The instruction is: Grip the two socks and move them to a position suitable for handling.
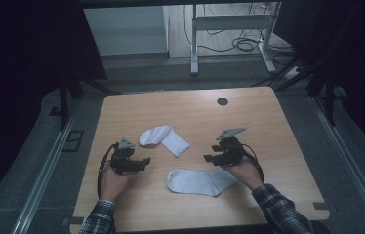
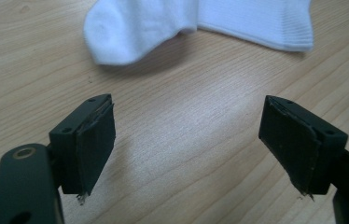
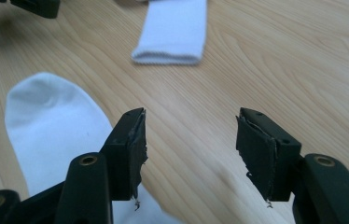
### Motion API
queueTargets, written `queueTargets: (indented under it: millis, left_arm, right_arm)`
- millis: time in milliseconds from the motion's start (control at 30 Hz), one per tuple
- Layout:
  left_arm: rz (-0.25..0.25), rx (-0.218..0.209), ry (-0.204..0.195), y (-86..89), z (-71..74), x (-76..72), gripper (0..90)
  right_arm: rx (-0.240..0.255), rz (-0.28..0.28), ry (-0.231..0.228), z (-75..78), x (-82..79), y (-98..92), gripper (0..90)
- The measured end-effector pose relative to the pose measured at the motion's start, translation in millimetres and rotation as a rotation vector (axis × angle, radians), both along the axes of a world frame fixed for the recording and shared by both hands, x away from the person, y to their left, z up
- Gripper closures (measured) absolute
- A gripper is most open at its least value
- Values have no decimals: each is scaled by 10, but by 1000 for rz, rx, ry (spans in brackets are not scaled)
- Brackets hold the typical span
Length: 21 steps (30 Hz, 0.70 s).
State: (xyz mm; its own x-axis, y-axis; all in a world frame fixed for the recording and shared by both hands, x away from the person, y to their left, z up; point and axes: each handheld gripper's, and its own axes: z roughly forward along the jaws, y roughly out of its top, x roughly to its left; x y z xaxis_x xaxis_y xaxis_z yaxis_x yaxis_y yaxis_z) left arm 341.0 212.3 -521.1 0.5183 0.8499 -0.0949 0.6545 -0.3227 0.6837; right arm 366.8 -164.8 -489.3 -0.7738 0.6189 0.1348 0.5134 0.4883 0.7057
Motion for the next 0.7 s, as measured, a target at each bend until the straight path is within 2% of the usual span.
queueTargets:
  millis: [267, 400, 433, 700]
  left_arm:
    - [-11, 61, 17, -9, -74, 16, 212]
    - [-17, 86, 45, -16, -123, 36, 212]
    - [-24, 107, 54, -17, -139, 44, 212]
    - [-16, 100, 54, -20, -147, 51, 208]
  right_arm:
    - [-13, 46, -4, -72, 95, 392, 427]
    - [-15, 48, -5, -103, 139, 540, 436]
    - [-17, 46, -6, -110, 148, 567, 436]
    - [-27, 59, -7, -172, 260, 837, 474]
